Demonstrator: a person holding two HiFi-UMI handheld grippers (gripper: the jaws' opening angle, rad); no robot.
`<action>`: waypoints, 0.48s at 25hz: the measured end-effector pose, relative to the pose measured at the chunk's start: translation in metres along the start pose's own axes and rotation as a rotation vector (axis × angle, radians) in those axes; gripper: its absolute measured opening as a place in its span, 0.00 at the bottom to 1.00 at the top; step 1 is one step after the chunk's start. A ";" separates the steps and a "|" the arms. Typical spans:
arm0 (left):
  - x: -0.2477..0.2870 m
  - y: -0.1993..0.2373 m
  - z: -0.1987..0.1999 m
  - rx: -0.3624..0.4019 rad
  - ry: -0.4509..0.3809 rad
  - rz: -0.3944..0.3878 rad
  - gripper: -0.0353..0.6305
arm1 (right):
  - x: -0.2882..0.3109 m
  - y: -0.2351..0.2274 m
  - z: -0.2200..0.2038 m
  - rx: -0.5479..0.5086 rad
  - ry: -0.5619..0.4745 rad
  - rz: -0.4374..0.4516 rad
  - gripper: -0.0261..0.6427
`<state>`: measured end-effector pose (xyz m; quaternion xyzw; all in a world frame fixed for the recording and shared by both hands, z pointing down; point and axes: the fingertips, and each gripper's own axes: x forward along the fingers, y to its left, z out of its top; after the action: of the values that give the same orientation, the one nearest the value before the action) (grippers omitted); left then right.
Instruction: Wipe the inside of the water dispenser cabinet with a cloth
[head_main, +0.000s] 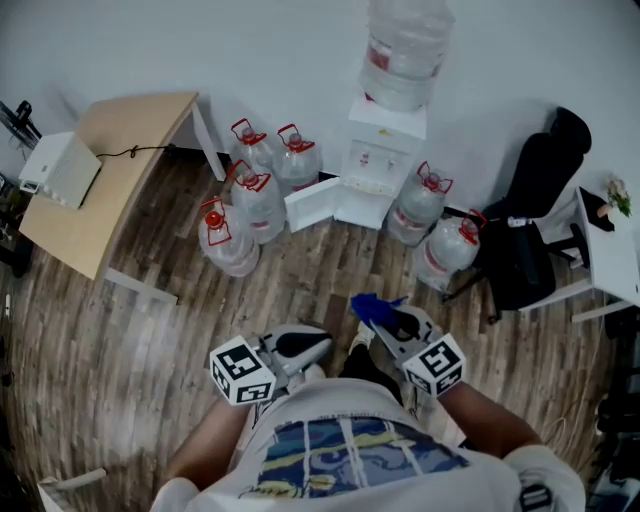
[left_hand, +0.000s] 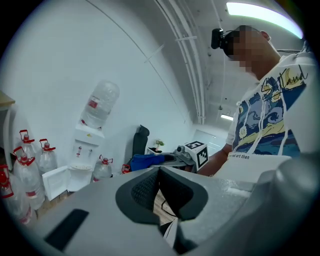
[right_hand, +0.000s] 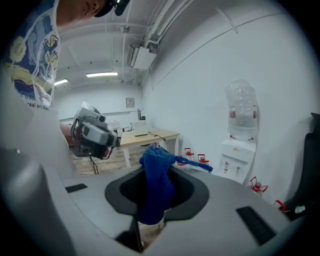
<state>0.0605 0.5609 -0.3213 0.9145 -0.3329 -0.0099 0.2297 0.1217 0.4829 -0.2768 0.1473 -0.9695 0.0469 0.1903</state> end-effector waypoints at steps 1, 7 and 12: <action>-0.001 -0.001 0.000 -0.002 -0.002 0.001 0.06 | -0.001 0.002 0.001 -0.001 -0.001 -0.001 0.16; -0.010 -0.011 -0.002 0.002 -0.006 0.003 0.06 | -0.009 0.014 0.004 -0.013 -0.004 -0.005 0.16; -0.015 -0.017 -0.006 0.006 -0.006 0.002 0.06 | -0.012 0.022 0.005 -0.018 -0.007 -0.001 0.16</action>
<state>0.0604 0.5835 -0.3255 0.9148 -0.3347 -0.0117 0.2260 0.1240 0.5064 -0.2870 0.1460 -0.9704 0.0379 0.1884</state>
